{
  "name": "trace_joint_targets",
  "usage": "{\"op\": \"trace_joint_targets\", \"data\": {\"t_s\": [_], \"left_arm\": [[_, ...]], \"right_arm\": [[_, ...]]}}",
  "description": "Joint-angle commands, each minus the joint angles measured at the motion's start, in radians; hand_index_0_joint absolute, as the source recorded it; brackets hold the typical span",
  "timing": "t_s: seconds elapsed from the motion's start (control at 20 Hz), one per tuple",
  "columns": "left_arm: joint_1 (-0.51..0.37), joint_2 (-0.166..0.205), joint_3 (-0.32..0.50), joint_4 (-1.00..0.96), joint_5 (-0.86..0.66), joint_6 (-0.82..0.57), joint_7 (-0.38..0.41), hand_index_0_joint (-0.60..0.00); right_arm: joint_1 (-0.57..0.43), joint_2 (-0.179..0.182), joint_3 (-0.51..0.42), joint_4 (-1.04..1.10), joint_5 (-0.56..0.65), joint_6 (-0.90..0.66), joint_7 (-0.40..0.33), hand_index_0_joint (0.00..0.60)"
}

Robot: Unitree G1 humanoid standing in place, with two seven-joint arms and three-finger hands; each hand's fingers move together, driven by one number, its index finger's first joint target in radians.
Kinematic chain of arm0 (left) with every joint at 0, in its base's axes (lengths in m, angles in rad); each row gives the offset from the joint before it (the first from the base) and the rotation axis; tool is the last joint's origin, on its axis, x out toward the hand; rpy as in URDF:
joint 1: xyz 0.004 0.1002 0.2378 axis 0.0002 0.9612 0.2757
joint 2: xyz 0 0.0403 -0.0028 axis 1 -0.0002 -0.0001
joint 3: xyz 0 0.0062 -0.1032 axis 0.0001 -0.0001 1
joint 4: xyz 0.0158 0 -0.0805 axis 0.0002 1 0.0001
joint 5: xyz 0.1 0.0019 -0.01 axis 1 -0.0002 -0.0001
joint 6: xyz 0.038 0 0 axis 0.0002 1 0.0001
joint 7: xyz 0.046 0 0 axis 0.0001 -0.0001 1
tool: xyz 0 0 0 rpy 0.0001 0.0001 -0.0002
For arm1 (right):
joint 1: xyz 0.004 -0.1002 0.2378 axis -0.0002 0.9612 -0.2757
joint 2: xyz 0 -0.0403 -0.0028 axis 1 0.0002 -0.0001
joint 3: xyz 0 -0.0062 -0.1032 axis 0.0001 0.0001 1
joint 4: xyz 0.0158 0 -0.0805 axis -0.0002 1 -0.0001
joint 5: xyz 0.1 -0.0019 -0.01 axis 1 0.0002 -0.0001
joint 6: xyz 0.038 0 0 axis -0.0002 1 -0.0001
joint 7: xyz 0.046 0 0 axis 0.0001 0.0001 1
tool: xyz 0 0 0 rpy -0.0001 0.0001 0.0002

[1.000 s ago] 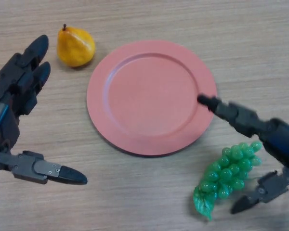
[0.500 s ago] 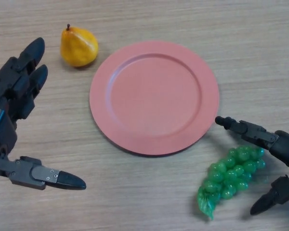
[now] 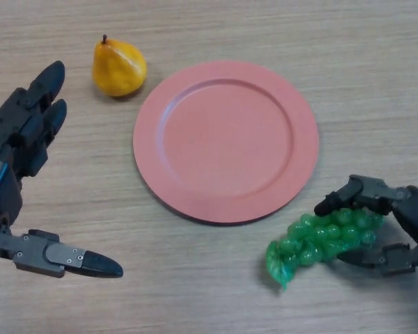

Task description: Pick up the green grapes and place it on the plate

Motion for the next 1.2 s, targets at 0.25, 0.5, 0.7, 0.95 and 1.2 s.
{"op": "trace_joint_targets", "data": {"t_s": [0.25, 0.5, 0.7, 0.95, 1.2], "left_arm": [[-0.002, 0.018, 0.027, -0.048, 0.011, -0.165, -0.021, 0.000], [-0.001, 0.016, 0.037, -0.054, -0.009, -0.151, -0.020, 0.000], [0.009, 0.013, 0.041, -0.067, -0.002, -0.140, -0.028, 0.000], [0.009, 0.013, 0.067, -0.078, -0.023, -0.120, -0.031, 0.000], [-0.007, 0.018, 0.084, -0.085, -0.075, -0.080, -0.015, 0.000]], "right_arm": [[0.086, -0.070, -0.017, -0.376, 0.448, 0.390, 0.182, 0.600], [0.053, -0.034, -0.164, -0.927, 0.799, 1.328, 0.113, 0.600], [-0.044, -0.013, -0.151, -1.020, 0.858, 1.375, 0.047, 0.600], [-0.128, 0.010, -0.076, -1.026, 0.883, 1.287, -0.051, 0.600], [-0.133, 0.018, -0.049, -1.049, 0.879, 1.253, -0.081, 0.600]]}}
